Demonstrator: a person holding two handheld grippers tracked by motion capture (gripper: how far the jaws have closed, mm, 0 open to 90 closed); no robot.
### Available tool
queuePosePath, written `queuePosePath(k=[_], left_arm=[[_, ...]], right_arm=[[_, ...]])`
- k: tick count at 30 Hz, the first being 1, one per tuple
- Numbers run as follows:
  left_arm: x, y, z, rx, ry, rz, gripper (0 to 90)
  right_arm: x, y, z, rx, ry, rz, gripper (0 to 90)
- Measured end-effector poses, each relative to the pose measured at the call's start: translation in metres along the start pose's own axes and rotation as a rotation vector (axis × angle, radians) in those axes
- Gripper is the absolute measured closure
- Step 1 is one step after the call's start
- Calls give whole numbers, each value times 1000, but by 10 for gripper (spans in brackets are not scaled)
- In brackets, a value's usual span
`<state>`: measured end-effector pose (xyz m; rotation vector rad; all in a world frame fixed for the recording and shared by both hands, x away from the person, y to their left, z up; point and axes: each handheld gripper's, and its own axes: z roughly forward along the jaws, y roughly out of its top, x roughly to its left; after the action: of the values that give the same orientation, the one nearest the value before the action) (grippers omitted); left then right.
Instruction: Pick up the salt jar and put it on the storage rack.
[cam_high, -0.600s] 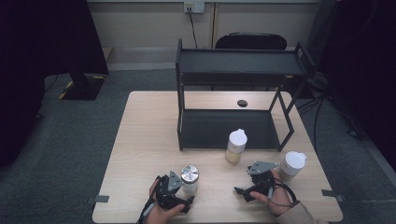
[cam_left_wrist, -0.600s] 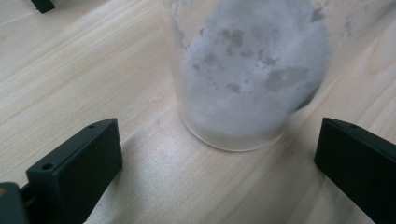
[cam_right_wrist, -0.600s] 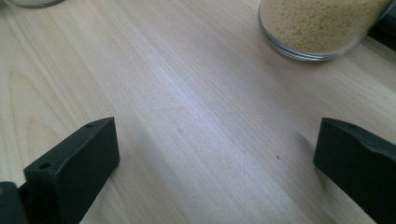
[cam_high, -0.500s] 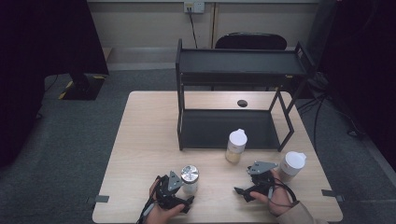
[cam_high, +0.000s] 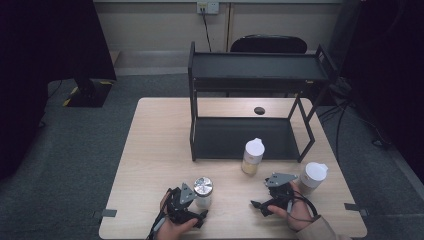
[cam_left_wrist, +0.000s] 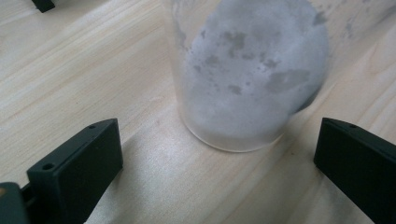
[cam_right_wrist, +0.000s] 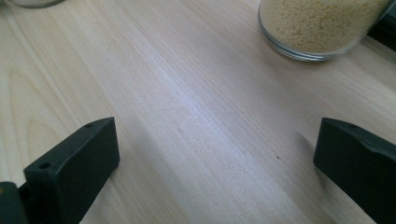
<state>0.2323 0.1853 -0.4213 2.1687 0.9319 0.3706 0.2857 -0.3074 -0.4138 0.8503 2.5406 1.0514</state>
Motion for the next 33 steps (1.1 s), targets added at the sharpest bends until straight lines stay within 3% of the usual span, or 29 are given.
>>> queuePosePath(k=[10,33], left_arm=[[1,0,-1,-3,0,-16,18],[1,-1,-2,-69,-11,-53,24]], right_arm=[[0,0,0,0,0,0,0],[0,0,0,0,0,0,0]])
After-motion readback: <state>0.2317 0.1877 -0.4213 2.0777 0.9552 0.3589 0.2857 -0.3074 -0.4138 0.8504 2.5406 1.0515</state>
